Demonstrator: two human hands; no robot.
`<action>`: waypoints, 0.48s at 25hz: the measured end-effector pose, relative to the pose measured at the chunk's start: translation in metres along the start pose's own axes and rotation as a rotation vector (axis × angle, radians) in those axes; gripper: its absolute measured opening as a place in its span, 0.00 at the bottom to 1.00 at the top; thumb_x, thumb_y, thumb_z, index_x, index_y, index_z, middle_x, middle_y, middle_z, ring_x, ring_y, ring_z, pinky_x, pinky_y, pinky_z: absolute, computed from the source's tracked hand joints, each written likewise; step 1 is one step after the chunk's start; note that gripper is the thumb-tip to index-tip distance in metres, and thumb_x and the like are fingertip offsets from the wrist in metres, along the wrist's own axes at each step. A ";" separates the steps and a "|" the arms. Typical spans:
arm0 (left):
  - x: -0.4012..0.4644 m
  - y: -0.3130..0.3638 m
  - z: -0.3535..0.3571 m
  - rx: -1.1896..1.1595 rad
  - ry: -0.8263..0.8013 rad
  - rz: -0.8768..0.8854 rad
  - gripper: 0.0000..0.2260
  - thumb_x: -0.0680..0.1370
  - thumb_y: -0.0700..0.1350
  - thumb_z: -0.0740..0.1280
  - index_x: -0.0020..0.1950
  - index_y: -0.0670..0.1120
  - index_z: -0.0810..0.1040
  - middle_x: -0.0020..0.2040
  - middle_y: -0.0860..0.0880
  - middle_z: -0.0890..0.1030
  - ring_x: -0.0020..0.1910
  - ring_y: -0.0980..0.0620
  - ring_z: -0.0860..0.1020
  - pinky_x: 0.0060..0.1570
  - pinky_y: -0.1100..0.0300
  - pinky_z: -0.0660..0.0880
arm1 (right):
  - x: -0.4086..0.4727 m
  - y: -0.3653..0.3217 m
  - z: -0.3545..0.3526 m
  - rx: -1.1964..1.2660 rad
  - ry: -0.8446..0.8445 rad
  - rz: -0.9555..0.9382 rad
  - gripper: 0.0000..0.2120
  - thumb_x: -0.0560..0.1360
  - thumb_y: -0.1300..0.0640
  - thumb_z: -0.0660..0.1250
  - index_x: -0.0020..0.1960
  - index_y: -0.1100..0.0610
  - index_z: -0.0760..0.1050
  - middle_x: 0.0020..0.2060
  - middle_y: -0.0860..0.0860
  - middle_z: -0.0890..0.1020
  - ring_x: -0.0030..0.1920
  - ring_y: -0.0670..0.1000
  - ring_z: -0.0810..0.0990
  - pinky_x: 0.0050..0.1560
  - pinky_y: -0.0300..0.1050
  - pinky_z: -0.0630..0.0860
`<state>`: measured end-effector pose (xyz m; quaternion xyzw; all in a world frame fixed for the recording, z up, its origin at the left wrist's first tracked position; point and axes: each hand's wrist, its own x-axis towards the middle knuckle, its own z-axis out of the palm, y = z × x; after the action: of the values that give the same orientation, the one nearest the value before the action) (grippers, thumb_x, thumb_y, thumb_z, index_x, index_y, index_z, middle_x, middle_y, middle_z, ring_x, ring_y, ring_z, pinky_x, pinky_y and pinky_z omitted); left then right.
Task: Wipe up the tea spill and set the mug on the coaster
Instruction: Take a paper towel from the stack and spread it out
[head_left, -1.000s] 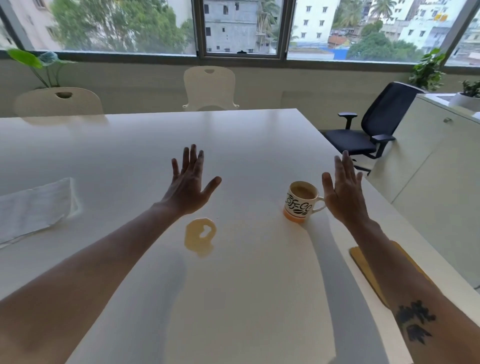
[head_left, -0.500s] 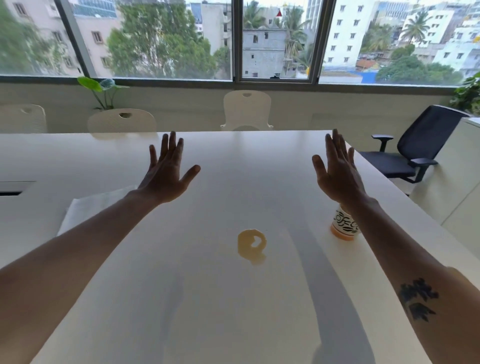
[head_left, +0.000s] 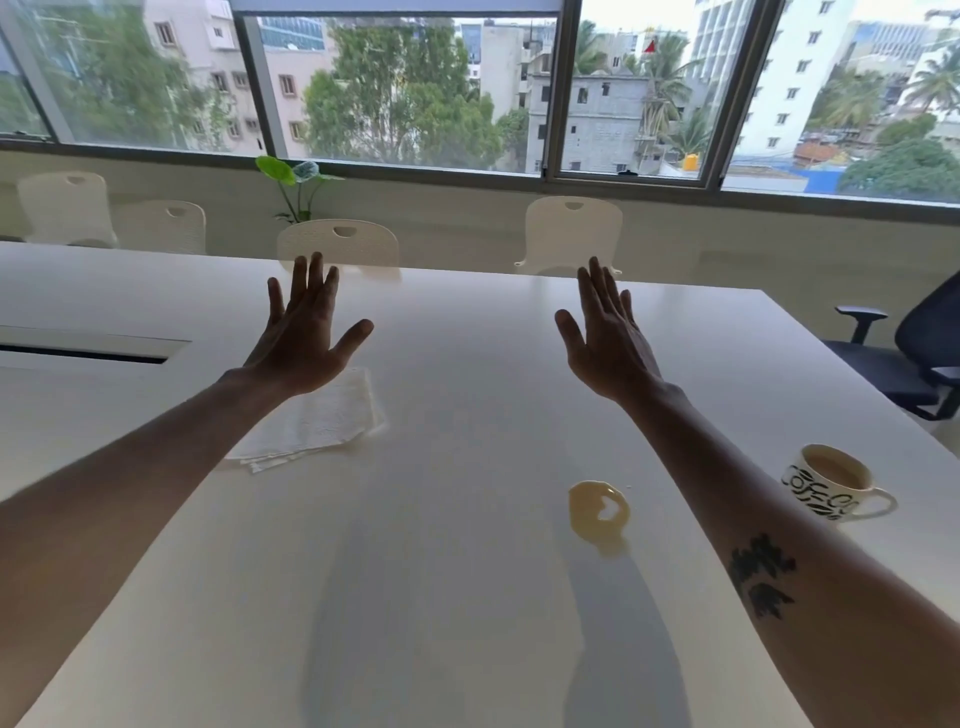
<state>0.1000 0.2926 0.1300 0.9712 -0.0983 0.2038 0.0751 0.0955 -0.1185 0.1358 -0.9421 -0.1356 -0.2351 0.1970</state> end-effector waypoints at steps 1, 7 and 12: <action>-0.003 -0.010 0.001 0.006 -0.002 -0.007 0.46 0.81 0.72 0.46 0.88 0.41 0.46 0.88 0.43 0.39 0.87 0.45 0.35 0.83 0.38 0.35 | 0.004 -0.012 0.010 0.013 -0.017 -0.011 0.34 0.88 0.44 0.52 0.87 0.60 0.47 0.87 0.55 0.45 0.87 0.53 0.43 0.86 0.55 0.43; -0.026 -0.065 0.011 0.036 -0.017 -0.038 0.45 0.81 0.73 0.45 0.88 0.42 0.46 0.89 0.43 0.41 0.87 0.45 0.36 0.83 0.37 0.37 | 0.012 -0.073 0.069 0.074 -0.125 -0.086 0.34 0.88 0.44 0.52 0.87 0.60 0.46 0.87 0.55 0.44 0.86 0.53 0.41 0.86 0.55 0.42; -0.057 -0.096 0.029 0.053 -0.084 -0.074 0.43 0.84 0.69 0.50 0.88 0.39 0.48 0.89 0.41 0.42 0.87 0.43 0.38 0.84 0.35 0.40 | 0.002 -0.113 0.124 0.117 -0.215 -0.145 0.35 0.88 0.43 0.52 0.87 0.59 0.46 0.87 0.54 0.42 0.86 0.52 0.40 0.86 0.55 0.42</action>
<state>0.0805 0.3893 0.0703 0.9835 -0.0597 0.1626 0.0529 0.1063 0.0354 0.0713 -0.9365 -0.2370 -0.1381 0.2184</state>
